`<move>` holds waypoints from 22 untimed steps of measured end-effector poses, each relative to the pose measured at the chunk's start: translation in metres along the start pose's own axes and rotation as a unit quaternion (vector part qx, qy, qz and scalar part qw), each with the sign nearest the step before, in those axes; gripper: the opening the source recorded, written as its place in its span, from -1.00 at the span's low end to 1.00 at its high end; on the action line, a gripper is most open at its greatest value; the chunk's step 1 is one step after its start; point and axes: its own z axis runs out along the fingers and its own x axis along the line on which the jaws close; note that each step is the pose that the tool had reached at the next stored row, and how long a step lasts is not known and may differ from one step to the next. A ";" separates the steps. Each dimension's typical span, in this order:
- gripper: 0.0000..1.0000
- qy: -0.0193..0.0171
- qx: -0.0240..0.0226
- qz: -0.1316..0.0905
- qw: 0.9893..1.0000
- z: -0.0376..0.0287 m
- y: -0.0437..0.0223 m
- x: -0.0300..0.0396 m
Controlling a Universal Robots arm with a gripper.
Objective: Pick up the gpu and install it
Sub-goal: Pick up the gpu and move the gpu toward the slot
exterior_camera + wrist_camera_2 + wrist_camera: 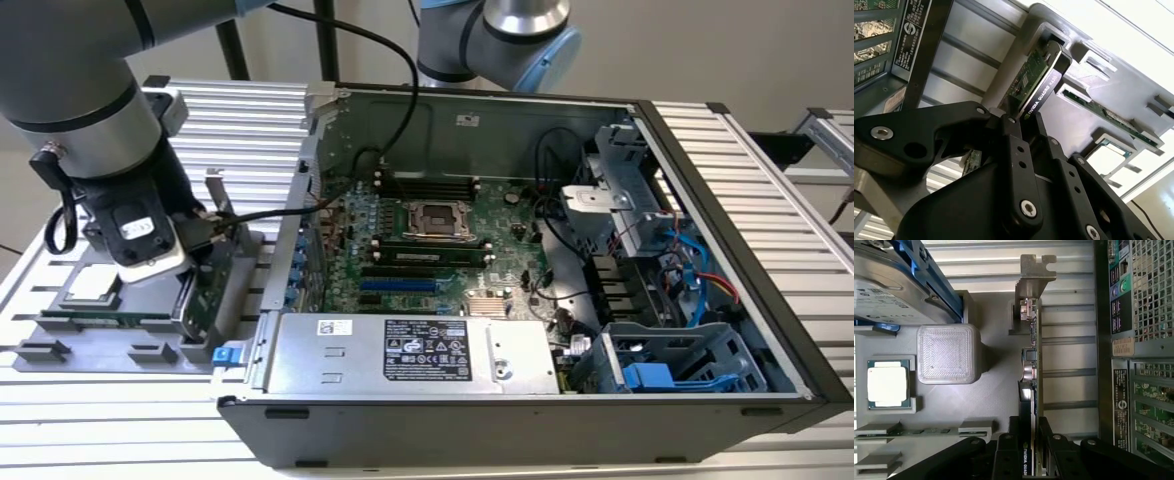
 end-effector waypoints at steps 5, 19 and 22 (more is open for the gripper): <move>-1.00 0.000 0.000 0.000 1.000 -0.0014 0.0001 -0.0001; -1.00 0.000 0.000 0.000 1.000 -0.0056 0.0003 -0.0002; -1.00 0.000 0.000 0.000 1.000 -0.0080 0.0004 -0.0003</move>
